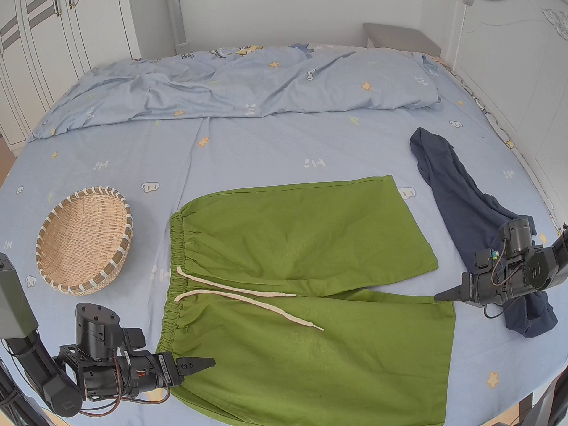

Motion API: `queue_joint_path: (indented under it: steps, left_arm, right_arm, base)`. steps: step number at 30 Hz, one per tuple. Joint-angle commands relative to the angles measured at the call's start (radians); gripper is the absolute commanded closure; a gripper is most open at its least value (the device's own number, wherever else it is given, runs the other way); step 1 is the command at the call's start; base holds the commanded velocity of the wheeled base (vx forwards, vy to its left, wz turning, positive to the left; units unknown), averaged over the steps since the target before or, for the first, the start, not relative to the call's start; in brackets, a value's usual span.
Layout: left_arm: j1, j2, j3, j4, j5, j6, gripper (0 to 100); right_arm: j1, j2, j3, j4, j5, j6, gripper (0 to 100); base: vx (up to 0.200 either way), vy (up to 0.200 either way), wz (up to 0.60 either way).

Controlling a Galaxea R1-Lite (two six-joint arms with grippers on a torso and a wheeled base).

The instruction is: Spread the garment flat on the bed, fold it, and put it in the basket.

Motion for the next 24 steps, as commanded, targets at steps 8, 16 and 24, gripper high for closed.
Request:
queue_joint_path:
  steps: [8,16,24]
  left_arm:
    - [0.001,0.0,0.018,0.001,-0.001,0.0,0]
    - [-0.002,-0.002,0.018,0.005,-0.002,0.0,0]
    - [-0.002,-0.009,0.018,0.01,-0.002,-0.002,0]
  right_arm:
    - [-0.035,0.003,0.023,-0.104,-0.003,0.009,100]
    - [-0.046,0.017,0.016,-0.108,-0.001,0.011,100]
    - [-0.046,0.027,0.026,-0.147,0.002,0.011,0]
  base:
    - [0.0,0.0,0.0]
    - [0.0,0.0,0.0]
    - [0.0,0.0,0.0]
